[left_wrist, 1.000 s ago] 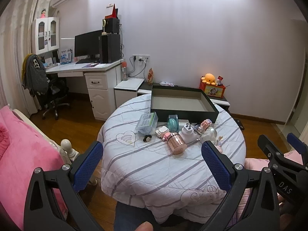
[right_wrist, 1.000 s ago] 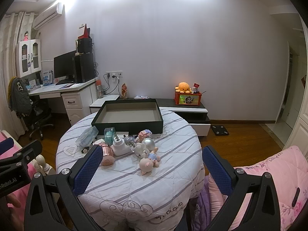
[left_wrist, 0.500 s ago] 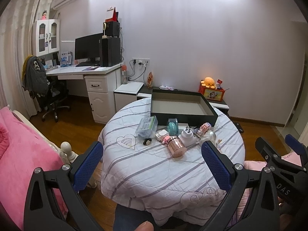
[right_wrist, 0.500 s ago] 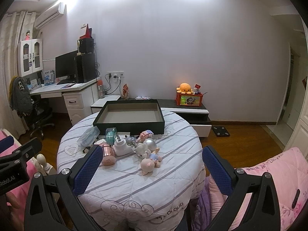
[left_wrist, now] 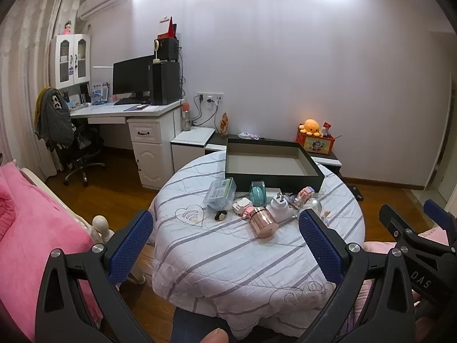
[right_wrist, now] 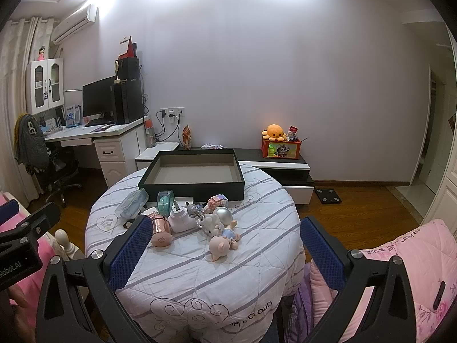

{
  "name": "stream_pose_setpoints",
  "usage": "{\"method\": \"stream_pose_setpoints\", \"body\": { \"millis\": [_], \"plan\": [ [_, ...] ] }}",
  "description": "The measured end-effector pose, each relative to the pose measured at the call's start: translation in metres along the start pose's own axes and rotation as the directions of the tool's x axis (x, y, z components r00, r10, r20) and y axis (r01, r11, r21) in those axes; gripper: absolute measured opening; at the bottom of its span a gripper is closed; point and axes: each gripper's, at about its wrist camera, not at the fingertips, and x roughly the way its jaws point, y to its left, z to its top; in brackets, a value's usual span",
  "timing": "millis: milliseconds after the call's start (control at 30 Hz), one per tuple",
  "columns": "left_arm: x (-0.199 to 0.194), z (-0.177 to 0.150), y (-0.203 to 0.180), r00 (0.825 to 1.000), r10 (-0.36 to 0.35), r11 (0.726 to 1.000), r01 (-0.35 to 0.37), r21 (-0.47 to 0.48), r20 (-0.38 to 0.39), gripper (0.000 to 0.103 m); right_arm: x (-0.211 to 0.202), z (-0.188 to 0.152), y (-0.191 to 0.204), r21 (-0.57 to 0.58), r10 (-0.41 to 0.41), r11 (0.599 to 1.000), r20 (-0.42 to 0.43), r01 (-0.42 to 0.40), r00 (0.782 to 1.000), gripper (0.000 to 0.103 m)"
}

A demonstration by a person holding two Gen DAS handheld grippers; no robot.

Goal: Organize rigid objects

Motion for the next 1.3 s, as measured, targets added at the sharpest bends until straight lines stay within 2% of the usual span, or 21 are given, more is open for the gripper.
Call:
{"method": "stream_pose_setpoints", "body": {
  "millis": [433,1300],
  "plan": [
    [-0.0048,-0.0007,-0.0013,0.999,0.028,0.999,-0.028,0.016,0.041,0.103,-0.0036,0.0046,-0.0003,0.005,0.004,1.000,0.005,-0.004,1.000,0.103],
    [-0.0069,0.0009,-0.0032,0.999,0.027,0.999,-0.027,0.019,0.043,0.103,-0.0028,0.0030,-0.0024,0.007,0.005,1.000,0.005,-0.005,1.000,0.103]
  ]
}}
